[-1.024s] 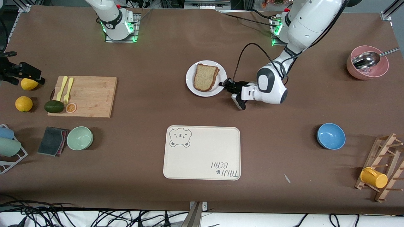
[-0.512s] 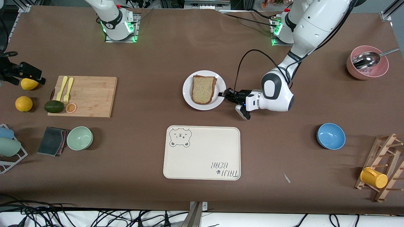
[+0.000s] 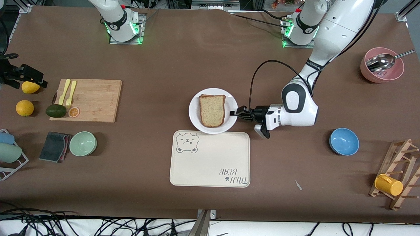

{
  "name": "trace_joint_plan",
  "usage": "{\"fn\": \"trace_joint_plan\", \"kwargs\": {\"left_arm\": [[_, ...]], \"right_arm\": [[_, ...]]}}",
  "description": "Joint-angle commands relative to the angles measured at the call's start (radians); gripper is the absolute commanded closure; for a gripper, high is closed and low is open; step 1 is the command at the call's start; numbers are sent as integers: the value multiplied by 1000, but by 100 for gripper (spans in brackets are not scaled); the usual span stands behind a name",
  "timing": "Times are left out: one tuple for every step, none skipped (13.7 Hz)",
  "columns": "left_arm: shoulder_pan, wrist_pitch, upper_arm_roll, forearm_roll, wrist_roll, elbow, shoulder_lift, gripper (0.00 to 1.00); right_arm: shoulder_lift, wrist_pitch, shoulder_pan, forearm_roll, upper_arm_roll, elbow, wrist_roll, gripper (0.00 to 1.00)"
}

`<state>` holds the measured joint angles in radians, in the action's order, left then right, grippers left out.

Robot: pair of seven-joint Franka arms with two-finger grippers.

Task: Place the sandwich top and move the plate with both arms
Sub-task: 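Slide the plate with the left gripper onto the white bear tray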

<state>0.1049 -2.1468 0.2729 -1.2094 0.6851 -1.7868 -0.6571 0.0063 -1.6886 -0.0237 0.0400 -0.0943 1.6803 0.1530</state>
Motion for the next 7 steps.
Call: {"fn": "trace_joint_plan", "kwargs": {"left_arm": [[-2, 30, -11, -38, -87, 156, -99, 100], [-1, 30, -15, -33, -90, 193, -130, 100], [-1, 30, -17, -27, -88, 226, -159, 100], [-1, 30, -17, -24, -90, 265, -188, 100], [-1, 28, -18, -24, -93, 311, -219, 100], [1, 27, -18, -27, -117, 357, -249, 100], [2, 27, -18, -22, -154, 401, -275, 100]], "right_arm": [[3, 21, 2, -8, 2, -21, -10, 0], [3, 21, 2, -8, 2, -22, -10, 0], [3, 21, 2, -8, 2, -22, -10, 0], [3, 21, 2, -8, 4, -21, -10, 0], [3, 21, 2, -8, 2, -22, -10, 0], [3, 21, 2, -8, 2, -22, -10, 0], [3, 21, 2, -8, 2, -22, -12, 0]]}}
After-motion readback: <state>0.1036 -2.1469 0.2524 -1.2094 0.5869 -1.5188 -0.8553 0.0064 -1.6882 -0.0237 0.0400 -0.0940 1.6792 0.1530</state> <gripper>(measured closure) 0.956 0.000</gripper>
